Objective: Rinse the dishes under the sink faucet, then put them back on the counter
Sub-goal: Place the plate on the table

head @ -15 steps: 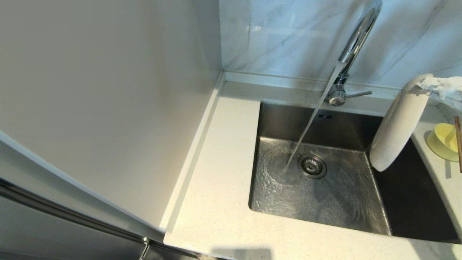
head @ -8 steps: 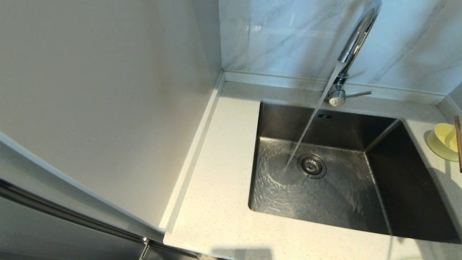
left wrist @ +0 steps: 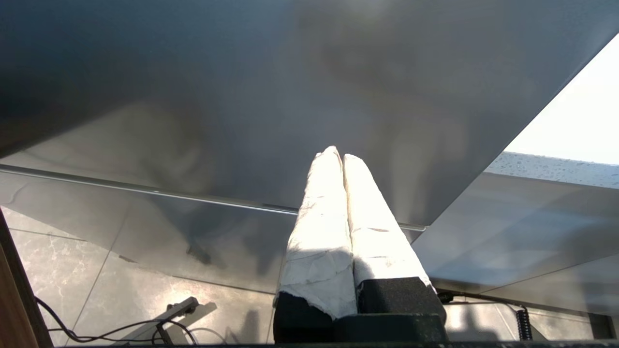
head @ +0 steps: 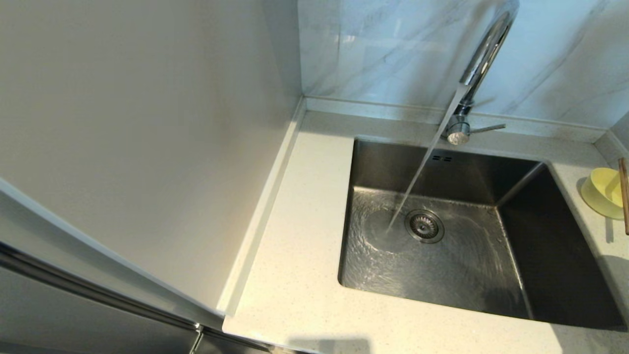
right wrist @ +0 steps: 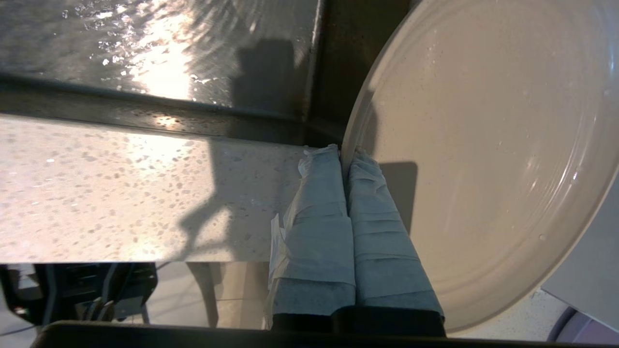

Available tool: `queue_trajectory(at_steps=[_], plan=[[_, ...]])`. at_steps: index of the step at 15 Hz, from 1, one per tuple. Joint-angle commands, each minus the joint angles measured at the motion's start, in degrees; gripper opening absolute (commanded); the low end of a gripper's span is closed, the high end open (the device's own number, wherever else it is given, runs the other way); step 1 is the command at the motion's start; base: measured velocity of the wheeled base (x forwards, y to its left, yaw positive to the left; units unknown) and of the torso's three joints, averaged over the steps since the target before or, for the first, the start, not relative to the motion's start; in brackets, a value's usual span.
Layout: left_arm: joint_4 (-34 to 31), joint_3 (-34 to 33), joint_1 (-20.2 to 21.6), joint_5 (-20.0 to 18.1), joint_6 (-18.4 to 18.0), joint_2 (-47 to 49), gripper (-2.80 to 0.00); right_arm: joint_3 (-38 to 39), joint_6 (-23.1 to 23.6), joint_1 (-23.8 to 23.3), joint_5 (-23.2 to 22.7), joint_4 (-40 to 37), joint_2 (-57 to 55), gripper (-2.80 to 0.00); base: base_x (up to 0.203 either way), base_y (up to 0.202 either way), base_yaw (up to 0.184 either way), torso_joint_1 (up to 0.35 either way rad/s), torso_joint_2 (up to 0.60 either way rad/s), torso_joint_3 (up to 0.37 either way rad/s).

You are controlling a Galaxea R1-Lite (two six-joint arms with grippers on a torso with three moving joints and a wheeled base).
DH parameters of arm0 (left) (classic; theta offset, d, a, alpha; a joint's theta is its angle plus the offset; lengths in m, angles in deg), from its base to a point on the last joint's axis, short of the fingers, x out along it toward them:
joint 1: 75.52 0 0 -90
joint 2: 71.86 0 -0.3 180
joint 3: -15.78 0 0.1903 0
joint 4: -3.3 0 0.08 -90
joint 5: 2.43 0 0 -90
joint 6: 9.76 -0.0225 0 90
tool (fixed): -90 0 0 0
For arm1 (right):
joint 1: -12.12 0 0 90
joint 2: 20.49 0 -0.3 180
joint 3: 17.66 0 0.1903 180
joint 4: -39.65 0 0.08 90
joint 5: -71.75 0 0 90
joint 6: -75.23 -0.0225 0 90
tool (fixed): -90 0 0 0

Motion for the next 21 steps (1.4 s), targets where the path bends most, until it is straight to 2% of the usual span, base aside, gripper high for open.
queue_trajectory(at_steps=[1, 6, 8, 13, 21], plan=[[0.0, 0.0, 0.0, 0.0, 0.0, 0.0, -2.8, 4.0, 0.1, 0.0, 1.0, 3.1, -1.2, -2.8, 0.0, 0.0, 0.0, 0.0, 0.0, 0.0], [0.0, 0.0, 0.0, 0.0, 0.0, 0.0, -2.8, 14.7, 0.2, -0.1, 3.4, 17.1, -5.9, -2.8, 0.0, 0.0, 0.0, 0.0, 0.0, 0.0], [0.0, 0.0, 0.0, 0.0, 0.0, 0.0, -2.8, 15.5, -0.1, -0.7, 3.6, 19.3, -7.9, -2.8, 0.0, 0.0, 0.0, 0.0, 0.0, 0.0], [0.0, 0.0, 0.0, 0.0, 0.0, 0.0, -2.8, 17.8, -0.2, -5.4, 3.5, 26.0, -13.9, -2.8, 0.0, 0.0, 0.0, 0.0, 0.0, 0.0], [0.0, 0.0, 0.0, 0.0, 0.0, 0.0, -2.8, 18.3, -0.2, -10.3, 3.5, 30.7, -18.8, -2.8, 0.0, 0.0, 0.0, 0.0, 0.0, 0.0]])
